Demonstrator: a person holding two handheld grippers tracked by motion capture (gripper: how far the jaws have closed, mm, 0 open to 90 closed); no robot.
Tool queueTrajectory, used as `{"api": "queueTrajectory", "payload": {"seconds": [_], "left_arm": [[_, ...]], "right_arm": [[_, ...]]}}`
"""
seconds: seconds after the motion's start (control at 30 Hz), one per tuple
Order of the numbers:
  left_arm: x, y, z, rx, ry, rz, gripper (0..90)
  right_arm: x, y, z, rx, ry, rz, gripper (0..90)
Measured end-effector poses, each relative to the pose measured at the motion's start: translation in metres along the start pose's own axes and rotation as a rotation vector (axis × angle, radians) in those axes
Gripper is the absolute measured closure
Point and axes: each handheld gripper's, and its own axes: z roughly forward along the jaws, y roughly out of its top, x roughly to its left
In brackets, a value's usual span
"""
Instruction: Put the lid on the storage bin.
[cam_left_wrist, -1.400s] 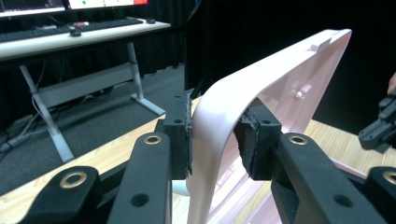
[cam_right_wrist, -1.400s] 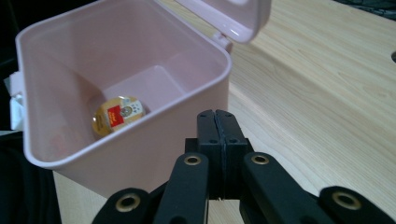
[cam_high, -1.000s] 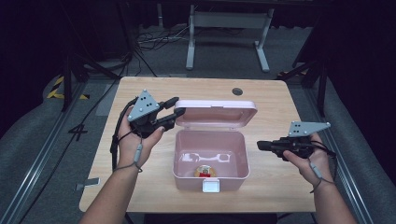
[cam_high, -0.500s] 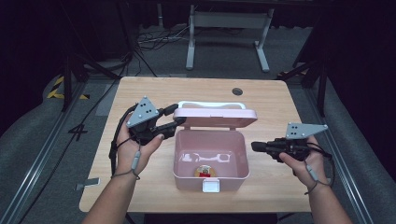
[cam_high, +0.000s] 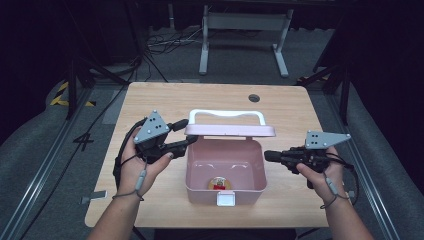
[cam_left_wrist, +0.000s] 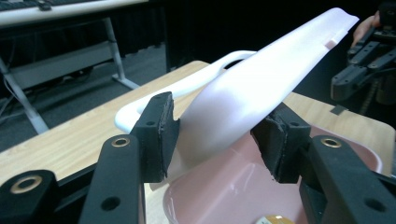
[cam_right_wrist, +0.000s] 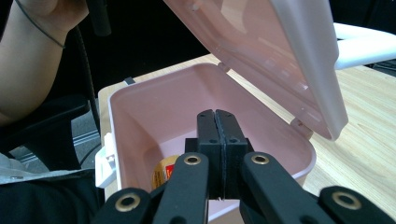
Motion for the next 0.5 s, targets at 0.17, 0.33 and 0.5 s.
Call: {"api": "queueTrajectory", "payload": {"seconds": [0.17,0.33,0.5], "left_arm": [[0.0009,-0.0011,0.0006,0.041,-0.025,-0.014,46.3],[0.0008,-0.0026,0.0006,0.055,-0.036,-0.021,44.2],[0.0011,-0.0094,-0.0022,0.045,-0.063,-0.022,41.6]], "right_arm": [[0.001,0.0005,0.0002,-0.031,0.001,-0.001,90.0],[0.002,0.0013,-0.0008,-0.062,0.001,0.0,90.0],[-0.0003,0.0031,-0.0004,-0.089,0.003,0.001,90.0]]}}
